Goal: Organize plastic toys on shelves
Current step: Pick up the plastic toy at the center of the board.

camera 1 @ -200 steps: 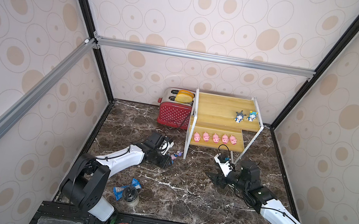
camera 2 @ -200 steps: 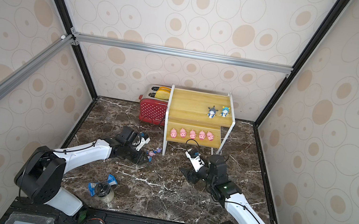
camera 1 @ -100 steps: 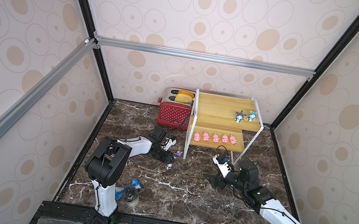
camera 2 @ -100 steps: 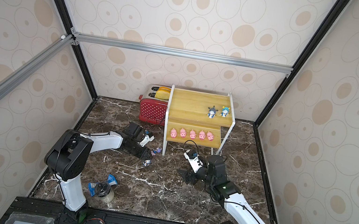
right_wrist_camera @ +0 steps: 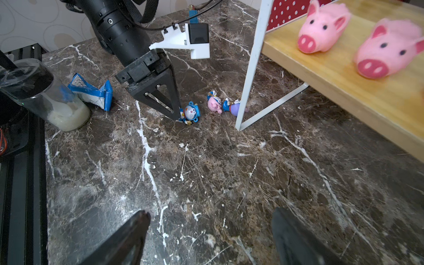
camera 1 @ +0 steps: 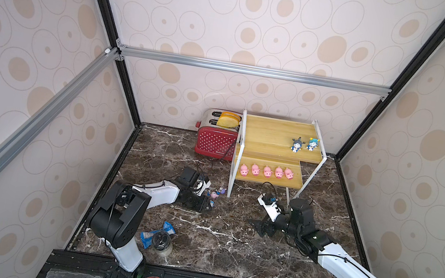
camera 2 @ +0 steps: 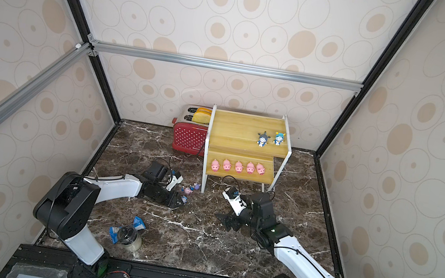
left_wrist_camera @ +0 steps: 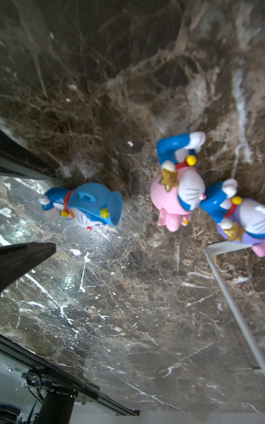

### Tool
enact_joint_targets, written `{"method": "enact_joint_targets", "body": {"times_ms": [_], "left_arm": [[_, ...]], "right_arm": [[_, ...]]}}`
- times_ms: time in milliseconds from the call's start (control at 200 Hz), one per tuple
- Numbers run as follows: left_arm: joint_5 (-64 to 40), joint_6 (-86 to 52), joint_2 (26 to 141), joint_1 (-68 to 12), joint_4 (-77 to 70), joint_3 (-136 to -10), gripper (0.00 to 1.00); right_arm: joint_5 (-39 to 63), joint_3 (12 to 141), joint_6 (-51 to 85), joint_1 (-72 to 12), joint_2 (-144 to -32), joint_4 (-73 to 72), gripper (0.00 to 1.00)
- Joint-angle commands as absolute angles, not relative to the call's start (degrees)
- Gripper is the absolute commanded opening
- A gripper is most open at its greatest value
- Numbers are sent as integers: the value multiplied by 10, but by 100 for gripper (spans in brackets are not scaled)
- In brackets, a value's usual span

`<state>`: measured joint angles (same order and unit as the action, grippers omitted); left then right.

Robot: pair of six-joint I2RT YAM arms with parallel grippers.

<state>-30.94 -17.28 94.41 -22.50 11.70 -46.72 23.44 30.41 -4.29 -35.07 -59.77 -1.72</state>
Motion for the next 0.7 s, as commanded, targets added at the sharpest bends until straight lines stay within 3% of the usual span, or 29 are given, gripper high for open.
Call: {"method": "enact_joint_targets", "body": {"times_ms": [0, 300, 531, 691], "left_arm": [[-287, -220, 955, -230, 64, -452, 45], [-292, -234, 974, -246, 30, -437, 32], [-284, -245, 949, -263, 25, -418, 40], [-278, -246, 962, -267, 25, -416, 34]], "right_arm": [[230, 301, -36, -355, -599, -31, 88], [220, 298, -33, -357, -589, -22, 88], [217, 299, -34, -357, -588, -20, 88], [217, 300, -33, -358, -591, -22, 88]]}}
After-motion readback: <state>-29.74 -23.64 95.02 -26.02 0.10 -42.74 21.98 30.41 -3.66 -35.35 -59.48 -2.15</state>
